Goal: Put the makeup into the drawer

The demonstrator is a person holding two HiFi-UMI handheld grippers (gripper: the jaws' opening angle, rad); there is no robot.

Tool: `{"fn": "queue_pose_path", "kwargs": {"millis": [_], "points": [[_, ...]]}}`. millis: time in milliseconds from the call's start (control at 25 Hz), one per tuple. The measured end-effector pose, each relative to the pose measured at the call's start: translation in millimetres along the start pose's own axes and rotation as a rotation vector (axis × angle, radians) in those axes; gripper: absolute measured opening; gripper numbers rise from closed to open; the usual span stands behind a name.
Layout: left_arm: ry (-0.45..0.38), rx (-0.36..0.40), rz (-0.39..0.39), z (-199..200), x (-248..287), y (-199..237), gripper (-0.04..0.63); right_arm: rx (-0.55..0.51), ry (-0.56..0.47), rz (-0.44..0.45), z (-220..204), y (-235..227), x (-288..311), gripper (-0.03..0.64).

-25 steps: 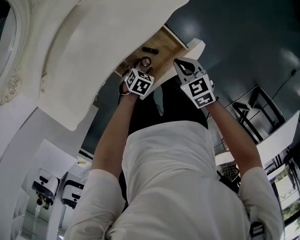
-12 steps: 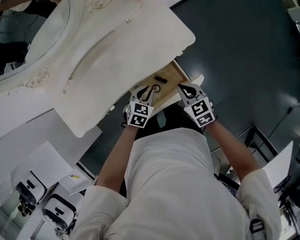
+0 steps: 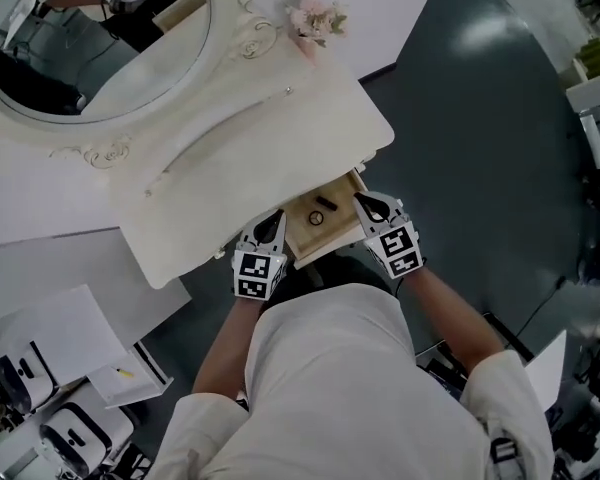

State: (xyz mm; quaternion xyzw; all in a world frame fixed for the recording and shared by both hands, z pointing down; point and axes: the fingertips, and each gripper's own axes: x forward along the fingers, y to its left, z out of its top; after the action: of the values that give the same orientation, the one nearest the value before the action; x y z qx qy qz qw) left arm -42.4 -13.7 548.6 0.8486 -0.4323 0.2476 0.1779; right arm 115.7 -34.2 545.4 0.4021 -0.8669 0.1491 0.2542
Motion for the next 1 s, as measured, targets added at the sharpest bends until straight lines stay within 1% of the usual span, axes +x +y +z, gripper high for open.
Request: {"fn": "queue_pose_path", "kwargs": {"millis": [200, 400, 560, 720, 880, 1000], "points": [[-0.119, -0.02, 0.028, 22, -46, 11, 0.015, 0.001, -0.04, -0.063, 17, 13, -21, 0.028], [-0.218, -0.026, 0.046, 45, -88, 29, 0.015, -0.003, -0.072, -0.119, 34, 31, -41, 0.026], [-0.245, -0.041, 0.06, 54, -111, 42, 0.015, -0.008, -0.126, -0.145, 59, 42, -63, 0.026], [-0.267, -0.062, 0.054, 59, -129, 45, 0.015, -0.017, -0.18, -0.177, 78, 49, -90, 0.026], [-0.296, -0.051, 0.071, 71, -142, 42, 0.015, -0.041, -0.2, -0.208, 83, 44, -110, 0.026], [-0.325, -0.054, 0.093, 82, -149, 36, 0.015, -0.036, -0.204, -0.22, 79, 32, -122, 0.028]]}}
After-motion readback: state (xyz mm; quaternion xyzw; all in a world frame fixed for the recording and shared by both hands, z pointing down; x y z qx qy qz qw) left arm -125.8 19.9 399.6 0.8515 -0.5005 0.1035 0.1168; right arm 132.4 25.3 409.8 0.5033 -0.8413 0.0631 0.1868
